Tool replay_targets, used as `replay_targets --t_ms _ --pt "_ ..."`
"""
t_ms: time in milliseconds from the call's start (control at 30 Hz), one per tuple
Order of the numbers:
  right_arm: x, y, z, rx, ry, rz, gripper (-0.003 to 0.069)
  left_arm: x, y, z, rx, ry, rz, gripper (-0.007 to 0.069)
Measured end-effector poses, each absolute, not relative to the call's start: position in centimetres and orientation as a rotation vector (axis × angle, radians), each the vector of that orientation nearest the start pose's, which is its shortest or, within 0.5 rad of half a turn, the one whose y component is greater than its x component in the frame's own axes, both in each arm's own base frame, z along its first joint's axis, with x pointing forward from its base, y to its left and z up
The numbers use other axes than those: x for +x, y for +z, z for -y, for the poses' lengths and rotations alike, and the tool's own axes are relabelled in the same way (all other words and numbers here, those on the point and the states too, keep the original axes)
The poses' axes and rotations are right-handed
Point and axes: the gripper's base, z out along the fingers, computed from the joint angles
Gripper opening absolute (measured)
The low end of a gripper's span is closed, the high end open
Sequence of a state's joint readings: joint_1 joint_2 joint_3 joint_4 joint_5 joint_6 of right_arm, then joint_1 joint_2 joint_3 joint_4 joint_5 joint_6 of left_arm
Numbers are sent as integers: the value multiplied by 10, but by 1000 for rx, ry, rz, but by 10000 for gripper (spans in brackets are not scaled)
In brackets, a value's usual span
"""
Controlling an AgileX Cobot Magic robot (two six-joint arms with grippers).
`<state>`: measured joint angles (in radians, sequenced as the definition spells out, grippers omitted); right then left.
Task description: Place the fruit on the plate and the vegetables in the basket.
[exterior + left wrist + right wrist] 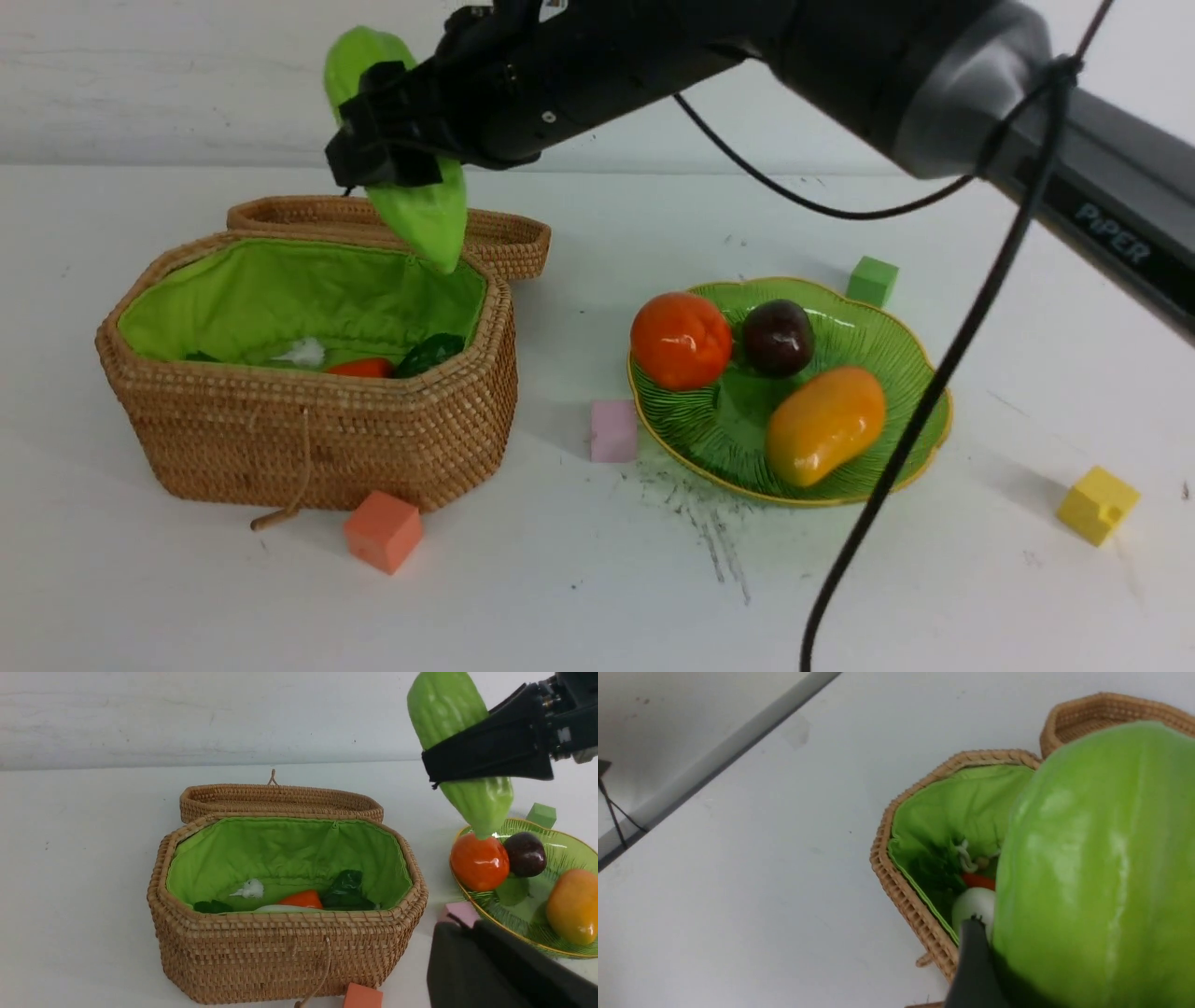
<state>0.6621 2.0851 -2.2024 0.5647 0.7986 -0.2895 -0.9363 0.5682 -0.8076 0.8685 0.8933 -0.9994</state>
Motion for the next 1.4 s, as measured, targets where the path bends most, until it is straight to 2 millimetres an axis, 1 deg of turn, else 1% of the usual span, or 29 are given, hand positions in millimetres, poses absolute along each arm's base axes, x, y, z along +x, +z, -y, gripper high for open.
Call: replay_targets --t_ms 233,333,367,400,433,467,600,700,800,867,933,967,1033,1067,1167,1267,1333,1367,1400 --pt "373 364 -342 -868 940 -1893 456 92 383 33 110 -287 -1861 29" --pt "384 346 -352 -879 952 -1821 456 92 383 33 97 -284 -1868 29" --pt "384 346 -352 -878 952 -1813 456 92 383 33 94 -285 -1869 29" --pt "392 333 -358 -864 946 -1788 456 92 383 33 91 -286 -1870 29" --pt "395 330 -359 -858 943 -1777 456 92 383 33 90 -287 -1870 29" --pt "400 321 -362 -841 938 -1770 456 92 383 33 89 -287 -1870 29" --pt "411 297 -368 -846 890 -1744 456 92 383 33 86 -289 -1871 32" --pt "416 288 -369 -848 861 -1732 456 92 382 33 86 -291 -1872 36" --pt "419 287 -369 -820 845 -1724 458 92 382 33 85 -293 -1874 36" --pt "420 285 -369 -810 835 -1722 489 92 382 33 85 -296 -1876 36" --pt "421 285 -369 -804 829 -1721 565 92 382 33 84 -295 -1876 36" --pt "421 285 -369 -807 830 -1721 616 92 382 33 84 -298 -1878 36" --pt "420 284 -369 -823 840 -1725 665 92 382 33 83 -301 -1881 36" --pt "419 284 -370 -833 846 -1726 673 92 382 33 83 -303 -1882 36" --pt "415 287 -370 -873 859 -1726 672 92 382 34 88 -312 -1875 37" --pt "405 302 -366 -952 859 -1724 640 91 384 36 101 -343 -1861 39" --pt "395 325 -355 -982 867 -1753 594 91 385 38 111 -360 -1849 39" --pt "390 334 -348 -996 866 -1801 567 91 386 39 118 -374 -1839 39" --pt "389 340 -345 -994 864 -1804 554 91 386 39 118 -374 -1839 39"
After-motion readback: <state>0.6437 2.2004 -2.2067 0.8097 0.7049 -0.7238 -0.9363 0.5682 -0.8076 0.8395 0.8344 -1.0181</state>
